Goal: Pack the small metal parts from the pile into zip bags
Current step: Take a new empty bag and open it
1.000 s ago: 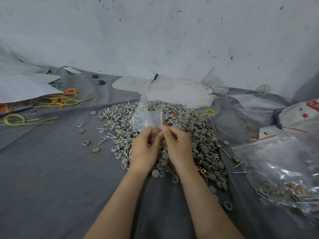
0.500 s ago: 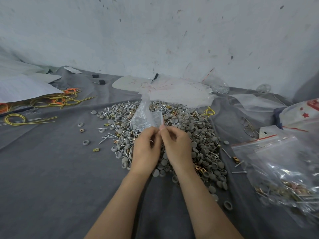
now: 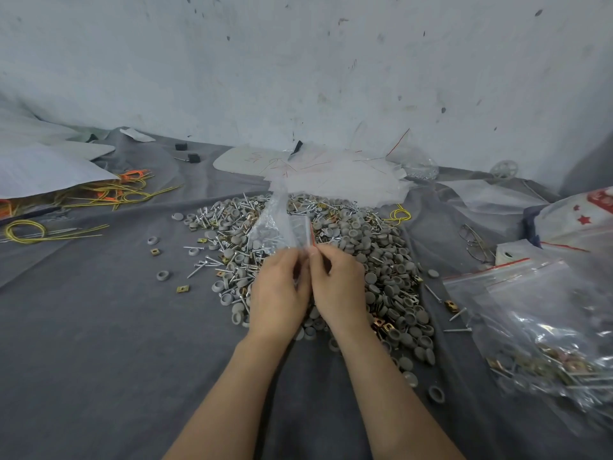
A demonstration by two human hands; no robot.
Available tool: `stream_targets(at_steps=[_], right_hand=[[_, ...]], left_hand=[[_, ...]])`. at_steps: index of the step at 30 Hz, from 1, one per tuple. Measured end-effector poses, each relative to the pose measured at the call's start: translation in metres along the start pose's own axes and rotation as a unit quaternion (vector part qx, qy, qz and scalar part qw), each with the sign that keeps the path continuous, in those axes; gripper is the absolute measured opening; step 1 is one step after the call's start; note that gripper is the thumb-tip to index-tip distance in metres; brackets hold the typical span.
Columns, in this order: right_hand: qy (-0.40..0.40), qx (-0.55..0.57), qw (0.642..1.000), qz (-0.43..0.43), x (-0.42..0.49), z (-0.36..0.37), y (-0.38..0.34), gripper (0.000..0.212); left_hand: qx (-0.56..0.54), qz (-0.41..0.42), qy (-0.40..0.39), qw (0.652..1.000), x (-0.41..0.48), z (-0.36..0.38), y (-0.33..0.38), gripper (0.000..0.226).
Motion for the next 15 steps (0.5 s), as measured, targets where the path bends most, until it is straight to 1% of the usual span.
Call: stream_targets(at_steps=[4,8,10,12,15], right_hand=[[0.010,-0.045,0.999,-0.014,0.000,-0.001,0.001,0.029],[0.056,-0.095,0.993,0.029,0.008,-0.019,0.015,0.028],[0.071,-0.112,0.991,0.032,0.007,-0.021,0.015,0.023],[0.073,-0.068,0.994,0.047,0.004,-0.015,0.008,0.015],[0.071,0.076,0.993,0.057,0.002,-0.006,-0.003,0.013]], left_hand=[[0.016,-0.004,0.029,0.999,0.002,-0.005,0.004,0.024],[0.001,-0.073,0.098,0.992,0.004,-0.013,-0.005,0.019],[-0.003,-0.079,0.107,0.991,0.003,-0.014,-0.003,0.017],[0.011,-0.054,0.112,0.992,0.002,-0.013,0.001,0.015],[0.037,0.006,0.109,0.993,0.001,-0.013,0.004,0.014]])
Point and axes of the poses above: each hand's wrist, its own x-axis towards the middle knuckle, its own z-axis out of the palm, y = z × x, the point moved 2 cm from there along x, towards the middle knuckle, and after that the axes turned 9 degrees about x, right-handed, at the moved point
